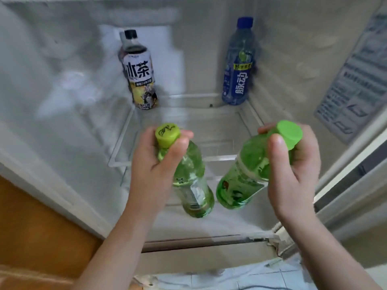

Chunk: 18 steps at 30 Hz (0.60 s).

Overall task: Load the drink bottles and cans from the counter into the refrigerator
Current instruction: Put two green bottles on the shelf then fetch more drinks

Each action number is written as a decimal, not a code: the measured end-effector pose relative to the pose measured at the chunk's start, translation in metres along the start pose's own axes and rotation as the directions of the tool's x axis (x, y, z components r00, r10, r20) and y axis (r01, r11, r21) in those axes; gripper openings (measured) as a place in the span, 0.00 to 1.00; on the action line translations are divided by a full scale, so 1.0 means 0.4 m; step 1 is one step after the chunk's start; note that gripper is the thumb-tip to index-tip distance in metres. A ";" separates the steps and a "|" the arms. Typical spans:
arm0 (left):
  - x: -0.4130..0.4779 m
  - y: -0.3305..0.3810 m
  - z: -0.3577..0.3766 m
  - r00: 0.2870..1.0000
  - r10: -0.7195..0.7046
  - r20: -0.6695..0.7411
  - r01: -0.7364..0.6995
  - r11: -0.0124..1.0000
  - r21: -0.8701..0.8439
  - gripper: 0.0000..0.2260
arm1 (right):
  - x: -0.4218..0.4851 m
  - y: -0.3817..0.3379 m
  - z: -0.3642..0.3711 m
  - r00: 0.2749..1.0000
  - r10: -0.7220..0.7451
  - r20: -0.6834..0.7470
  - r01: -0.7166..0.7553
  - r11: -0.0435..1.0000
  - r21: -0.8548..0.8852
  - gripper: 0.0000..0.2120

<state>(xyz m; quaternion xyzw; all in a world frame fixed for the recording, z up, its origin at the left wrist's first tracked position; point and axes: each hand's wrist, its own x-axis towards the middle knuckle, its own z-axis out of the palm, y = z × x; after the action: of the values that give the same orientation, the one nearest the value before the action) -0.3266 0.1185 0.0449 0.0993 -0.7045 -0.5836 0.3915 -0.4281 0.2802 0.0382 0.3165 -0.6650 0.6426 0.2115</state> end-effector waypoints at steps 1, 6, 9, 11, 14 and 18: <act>0.028 0.013 0.006 1.000 0.018 -0.016 -0.018 1.000 0.012 0.11 | 0.031 -0.003 0.009 1.000 -0.024 -0.010 0.024 1.000 0.006 0.17; 0.179 0.030 0.048 0.995 0.089 -0.047 -0.091 0.994 -0.052 0.13 | 0.159 0.006 0.078 0.996 -0.037 -0.077 0.038 0.999 0.004 0.06; 0.258 0.010 0.084 0.993 0.109 -0.034 -0.110 0.993 -0.035 0.14 | 0.212 0.029 0.115 0.999 -0.007 -0.034 0.005 0.998 -0.059 0.06; 0.289 -0.017 0.106 0.995 0.098 -0.015 -0.098 0.995 0.018 0.13 | 0.238 0.056 0.126 1.000 0.023 -0.015 -0.025 0.994 -0.108 0.07; 0.317 -0.050 0.129 0.996 0.068 0.050 -0.070 0.997 0.022 0.05 | 0.261 0.090 0.133 0.998 0.068 -0.010 -0.068 0.989 -0.131 0.07; 0.341 -0.059 0.142 0.991 0.088 0.099 -0.089 0.996 0.011 0.06 | 0.275 0.114 0.135 0.995 0.098 -0.022 -0.100 0.990 -0.098 0.06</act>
<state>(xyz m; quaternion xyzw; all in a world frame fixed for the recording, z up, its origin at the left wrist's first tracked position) -0.4641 0.0724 0.0822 0.0420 -0.7311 -0.5645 0.3808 -0.5312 0.2092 0.0762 0.2667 -0.7091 0.6212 0.2005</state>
